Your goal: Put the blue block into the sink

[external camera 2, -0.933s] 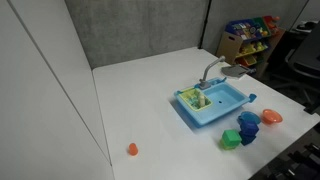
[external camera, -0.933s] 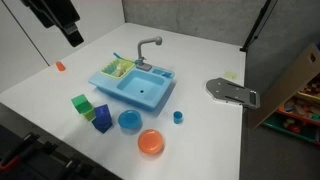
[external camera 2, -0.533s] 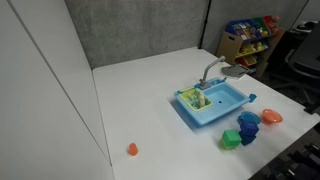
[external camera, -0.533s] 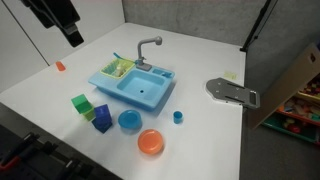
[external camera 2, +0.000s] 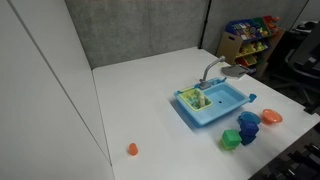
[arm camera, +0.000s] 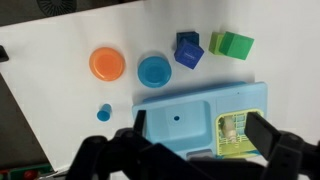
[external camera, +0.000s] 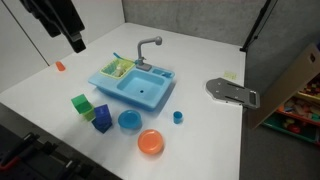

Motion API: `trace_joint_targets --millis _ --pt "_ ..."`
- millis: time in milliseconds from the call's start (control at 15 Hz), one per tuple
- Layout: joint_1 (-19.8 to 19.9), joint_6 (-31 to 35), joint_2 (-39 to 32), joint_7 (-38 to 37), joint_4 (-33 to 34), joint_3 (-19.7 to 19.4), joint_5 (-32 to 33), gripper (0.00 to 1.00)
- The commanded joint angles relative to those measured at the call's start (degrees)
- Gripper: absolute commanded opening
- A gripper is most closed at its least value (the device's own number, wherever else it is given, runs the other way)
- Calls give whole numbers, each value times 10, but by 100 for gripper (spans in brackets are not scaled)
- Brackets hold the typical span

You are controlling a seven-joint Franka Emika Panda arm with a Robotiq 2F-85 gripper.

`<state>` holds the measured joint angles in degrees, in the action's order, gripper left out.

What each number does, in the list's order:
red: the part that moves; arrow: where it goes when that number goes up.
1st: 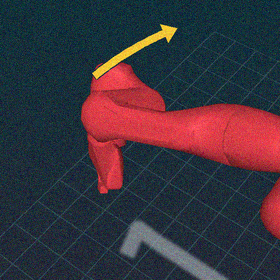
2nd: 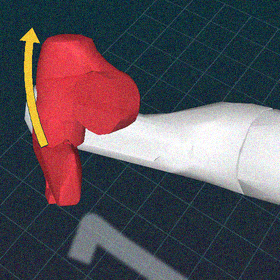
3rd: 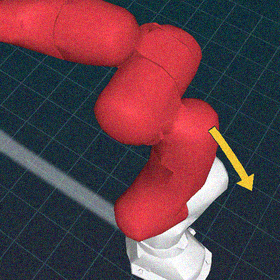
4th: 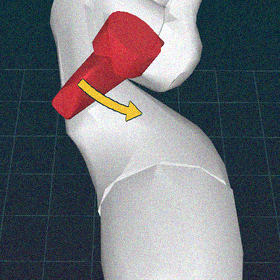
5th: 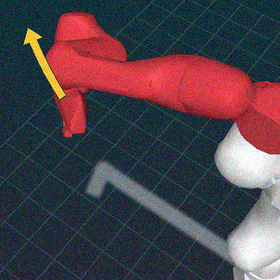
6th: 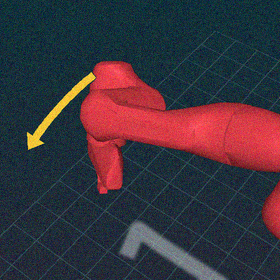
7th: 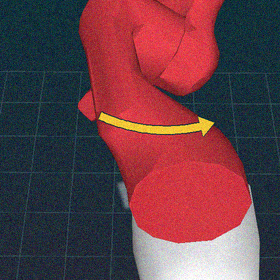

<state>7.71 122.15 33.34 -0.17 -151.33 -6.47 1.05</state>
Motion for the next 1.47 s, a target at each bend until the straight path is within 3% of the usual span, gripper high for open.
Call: trace_joint_targets --millis 0,400,867,1400 --pt "-2 -5 -62 -36 26 19 -2 100" --pt "5 12 -104 -79 6 30 11 100" --pt "13 109 -146 -91 -43 28 24 100" --pt "14 153 -272 -115 -28 22 27 100"
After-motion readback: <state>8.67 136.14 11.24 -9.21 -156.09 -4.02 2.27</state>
